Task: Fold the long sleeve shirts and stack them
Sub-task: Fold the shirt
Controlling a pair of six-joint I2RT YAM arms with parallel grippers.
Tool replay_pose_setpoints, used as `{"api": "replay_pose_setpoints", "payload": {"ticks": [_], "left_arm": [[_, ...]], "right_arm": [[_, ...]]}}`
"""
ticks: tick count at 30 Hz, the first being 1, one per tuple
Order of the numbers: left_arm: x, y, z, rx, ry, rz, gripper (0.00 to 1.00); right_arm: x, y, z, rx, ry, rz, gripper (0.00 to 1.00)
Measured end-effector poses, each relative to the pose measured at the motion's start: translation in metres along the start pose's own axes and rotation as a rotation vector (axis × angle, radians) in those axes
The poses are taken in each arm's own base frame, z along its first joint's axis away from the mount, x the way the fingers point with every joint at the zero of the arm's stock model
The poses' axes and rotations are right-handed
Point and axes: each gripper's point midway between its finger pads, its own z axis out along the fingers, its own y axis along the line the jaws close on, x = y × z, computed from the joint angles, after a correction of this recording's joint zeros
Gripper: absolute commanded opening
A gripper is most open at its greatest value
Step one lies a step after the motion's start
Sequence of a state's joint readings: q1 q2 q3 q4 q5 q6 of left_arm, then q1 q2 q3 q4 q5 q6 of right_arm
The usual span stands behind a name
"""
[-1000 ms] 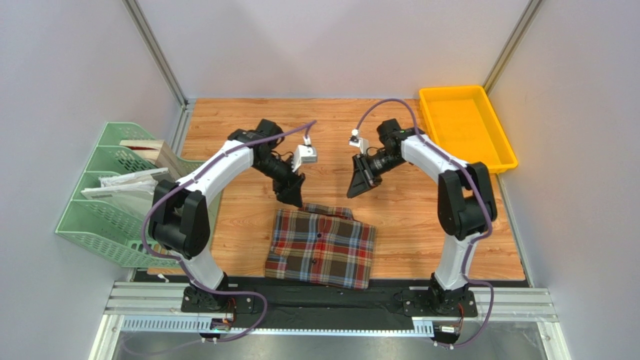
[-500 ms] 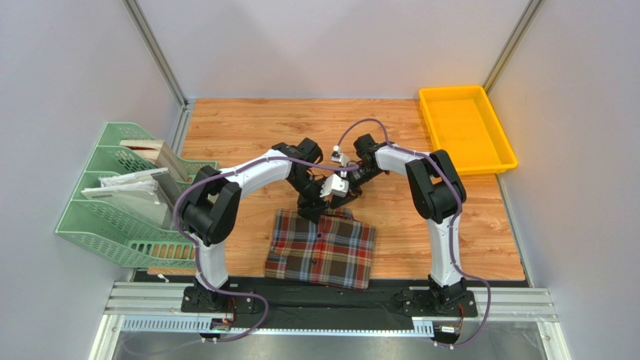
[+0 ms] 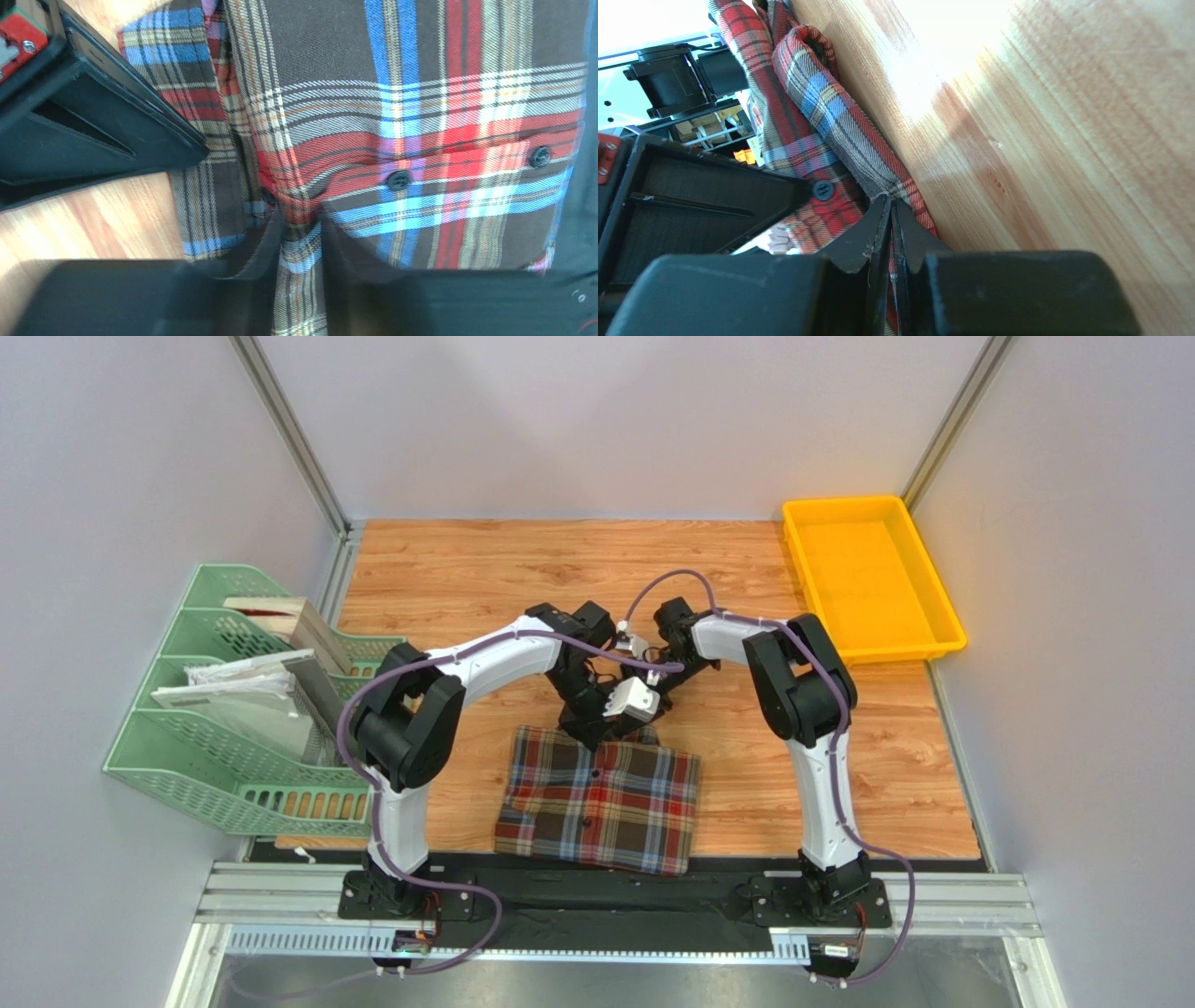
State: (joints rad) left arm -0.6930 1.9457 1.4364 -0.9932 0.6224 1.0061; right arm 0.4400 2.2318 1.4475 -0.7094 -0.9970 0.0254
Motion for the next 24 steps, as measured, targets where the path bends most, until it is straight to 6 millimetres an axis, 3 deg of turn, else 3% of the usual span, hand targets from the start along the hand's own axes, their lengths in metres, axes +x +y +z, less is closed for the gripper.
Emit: {"api": "replay_pose_setpoints", "payload": {"ticks": [1,9,19,24], "left_arm": [[0.0,-0.001,-0.001,0.005,0.002,-0.003,0.01],[-0.002,-0.002,-0.009,0.0,0.014,-0.01,0.0],[-0.024,0.028,-0.046,-0.105,0.0,0.012,0.0],[-0.019,0.035,-0.045,-0.115,0.017,0.003,0.0]], "right_arm": [[0.0,0.0,0.0,0.0,0.0,0.0,0.1],[0.002,-0.001,0.0,0.0,0.006,-0.03,0.07],[0.004,-0.002,0.0,-0.002,0.014,-0.058,0.07],[0.005,-0.002,0.0,-0.005,0.016,-0.068,0.07]]}}
